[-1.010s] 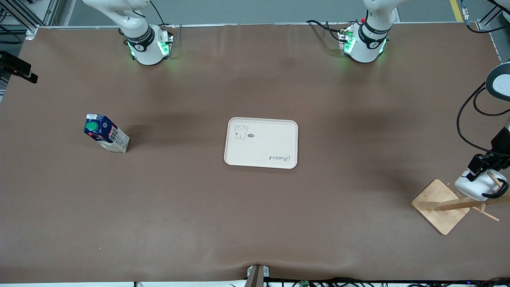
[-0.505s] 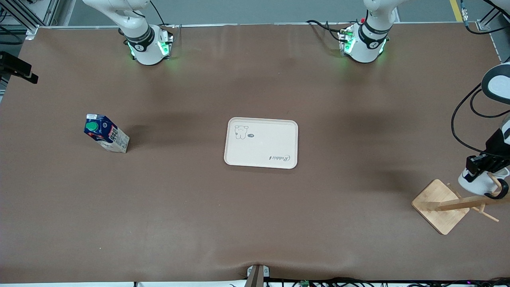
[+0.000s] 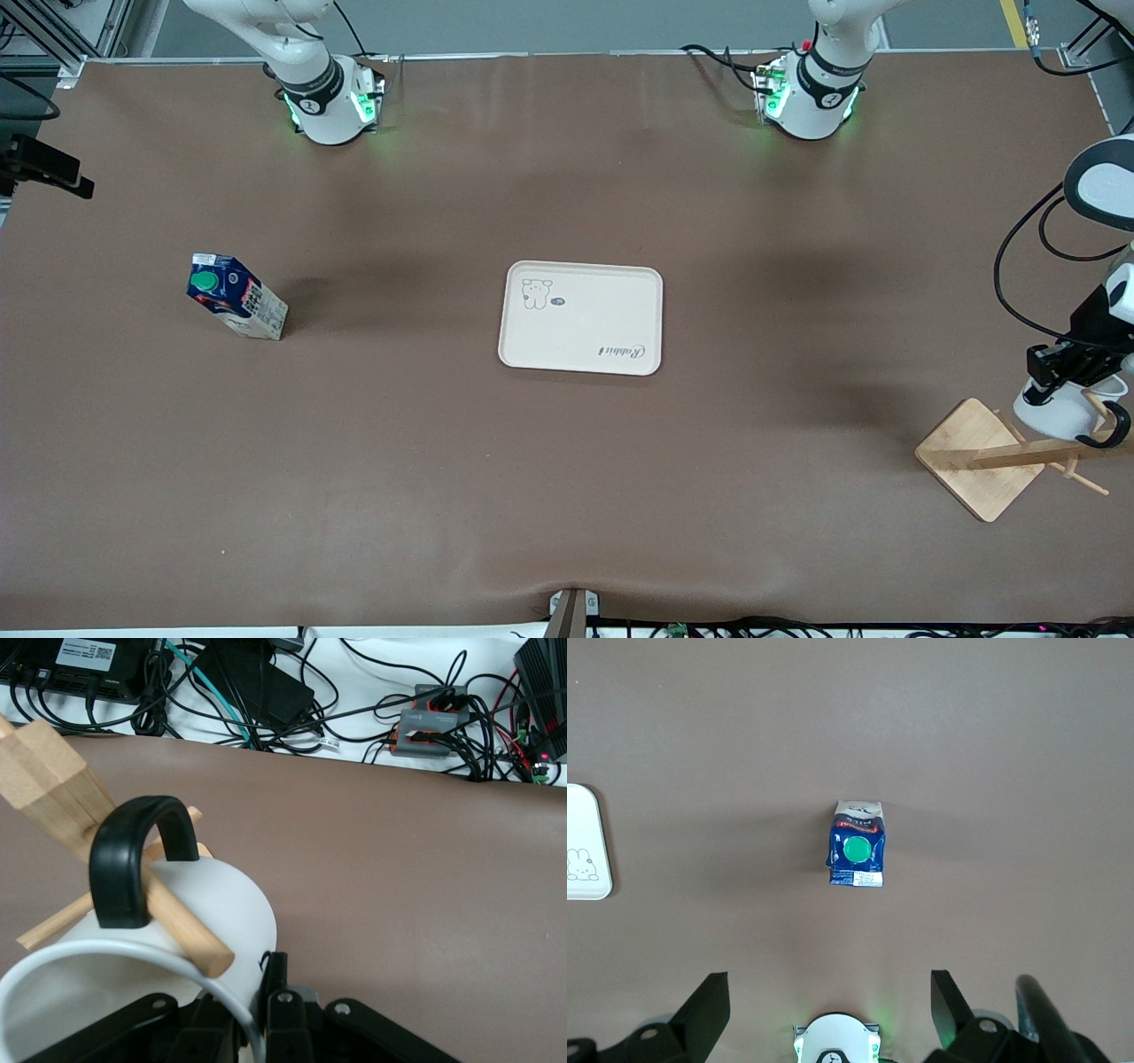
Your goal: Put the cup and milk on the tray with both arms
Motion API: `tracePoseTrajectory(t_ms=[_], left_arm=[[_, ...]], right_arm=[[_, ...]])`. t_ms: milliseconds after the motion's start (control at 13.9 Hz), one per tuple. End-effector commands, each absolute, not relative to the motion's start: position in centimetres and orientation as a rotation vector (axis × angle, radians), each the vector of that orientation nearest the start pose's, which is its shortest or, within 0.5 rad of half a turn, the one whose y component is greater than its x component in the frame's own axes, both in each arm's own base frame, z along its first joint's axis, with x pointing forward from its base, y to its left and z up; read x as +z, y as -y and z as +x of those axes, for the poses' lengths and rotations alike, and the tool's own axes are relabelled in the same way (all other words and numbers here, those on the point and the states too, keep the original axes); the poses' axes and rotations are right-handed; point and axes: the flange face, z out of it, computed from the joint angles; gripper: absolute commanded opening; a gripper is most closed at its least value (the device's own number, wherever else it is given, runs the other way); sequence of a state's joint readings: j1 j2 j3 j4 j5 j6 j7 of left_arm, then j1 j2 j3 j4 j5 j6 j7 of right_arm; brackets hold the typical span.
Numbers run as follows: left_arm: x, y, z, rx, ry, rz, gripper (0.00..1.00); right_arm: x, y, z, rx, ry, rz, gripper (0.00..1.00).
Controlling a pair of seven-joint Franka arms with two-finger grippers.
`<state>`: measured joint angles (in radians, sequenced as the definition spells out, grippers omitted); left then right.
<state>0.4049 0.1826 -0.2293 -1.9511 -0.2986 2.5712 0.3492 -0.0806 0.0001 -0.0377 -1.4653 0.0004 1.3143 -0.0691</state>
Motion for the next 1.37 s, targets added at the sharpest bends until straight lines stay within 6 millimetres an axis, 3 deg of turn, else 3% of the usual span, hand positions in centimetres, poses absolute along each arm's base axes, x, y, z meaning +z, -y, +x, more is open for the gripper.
tracePoseTrajectory(t_ms=[0,216,361,505,577,721,865,1010,1082,1298], left_arm=[[46.4,-9.3,61.6,-0.787,-0.010,-3.196,0.00],[47.8,-8.3,60.2,-0.666,-0.018,-3.252,0.00],[49.2,-7.3,59.3,-0.604,0.016,-3.281,0.00],[50.0,-4.7,58.8,-0.523,0.054,-3.322,0.00],[49.9,-2.6,58.7,-0.461,0.069,-3.345,0.00],[49.9,2.4,58.6,-0.363,0.111,-3.350,0.00],[49.3,8.8,58.2,-0.280,0.198,-3.340,0.00],[47.0,15.2,57.6,-0.165,0.286,-3.346,0.00],[45.6,17.9,57.2,-0.110,0.297,-3.336,0.00],[41.5,26.2,55.4,0.016,0.275,-3.298,0.00]], right_arm=[[65.2,6.5,52.4,0.245,-0.100,-3.124,1.00],[64.2,6.5,53.0,0.265,-0.081,-3.114,1.00],[59.7,5.2,55.6,0.409,-0.035,-3.134,1.00],[58.9,5.6,55.9,0.438,-0.035,-3.155,1.00],[56.8,5.8,56.8,0.500,-0.036,-3.145,1.00],[55.0,7.3,56.9,0.560,-0.065,-3.125,1.00],[52.5,8.5,56.4,0.654,-0.110,-3.097,1.00],[50.2,10.3,56.3,0.552,-0.160,-3.078,1.00],[49.9,9.9,55.4,0.502,-0.154,-3.088,1.00],[44.6,9.3,54.8,0.392,-0.131,-3.112,1.00]])
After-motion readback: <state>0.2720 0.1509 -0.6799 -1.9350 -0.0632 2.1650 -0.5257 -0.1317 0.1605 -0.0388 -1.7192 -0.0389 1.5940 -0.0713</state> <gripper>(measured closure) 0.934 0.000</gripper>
